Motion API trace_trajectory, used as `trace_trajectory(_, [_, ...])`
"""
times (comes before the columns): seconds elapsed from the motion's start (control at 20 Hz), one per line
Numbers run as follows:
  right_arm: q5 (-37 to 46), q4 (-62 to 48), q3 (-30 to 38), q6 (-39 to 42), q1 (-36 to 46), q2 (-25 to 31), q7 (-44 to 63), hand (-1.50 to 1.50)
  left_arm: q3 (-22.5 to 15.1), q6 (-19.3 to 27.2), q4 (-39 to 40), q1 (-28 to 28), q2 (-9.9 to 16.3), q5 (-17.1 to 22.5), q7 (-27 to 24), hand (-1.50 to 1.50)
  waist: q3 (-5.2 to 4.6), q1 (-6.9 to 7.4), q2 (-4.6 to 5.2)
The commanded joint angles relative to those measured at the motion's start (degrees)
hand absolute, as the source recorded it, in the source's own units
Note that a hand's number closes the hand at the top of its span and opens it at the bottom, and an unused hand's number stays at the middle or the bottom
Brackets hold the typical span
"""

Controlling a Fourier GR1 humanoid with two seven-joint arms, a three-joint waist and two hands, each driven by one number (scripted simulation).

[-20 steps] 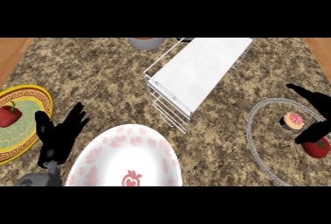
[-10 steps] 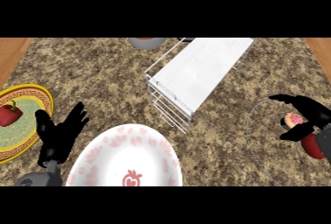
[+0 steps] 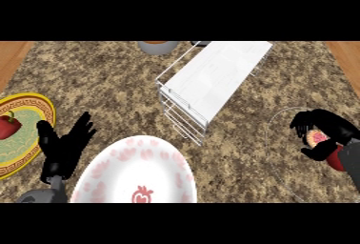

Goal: Pick the cupcake from the placemat and place it in the tiered shelf

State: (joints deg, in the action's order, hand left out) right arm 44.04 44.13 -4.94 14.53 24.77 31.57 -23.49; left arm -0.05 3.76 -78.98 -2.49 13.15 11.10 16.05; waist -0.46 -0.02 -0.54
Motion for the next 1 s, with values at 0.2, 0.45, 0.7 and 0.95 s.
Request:
trace_trajectory(0.2, [1.0, 14.6, -8.8, 4.5, -2.2, -6.3, -7.1, 1.50, 0.2, -0.9, 2.6, 2.7, -0.5, -0.8, -2.6, 0.00, 0.29, -0.06, 0.19])
trace_trajectory(0.45, [-0.9, 28.3, -16.5, 13.4, -3.8, -8.6, -13.3, 1.50, 1.4, -1.3, 2.3, 1.4, 0.6, 0.1, -0.6, 0.00, 0.29, -1.39, -0.17])
trace_trajectory(0.7, [-11.4, 49.6, -9.6, 19.5, -8.3, -8.1, -6.8, 1.50, 2.1, -0.5, 0.1, 2.6, 1.0, 0.5, 1.3, 0.00, 0.30, -3.03, -0.70])
trace_trajectory(0.95, [-23.7, 62.5, 2.7, 25.8, -5.9, -7.2, 6.1, 1.50, 1.7, -0.1, -0.5, 2.5, 0.1, -0.1, 0.5, 0.00, 0.31, -2.06, -0.21])
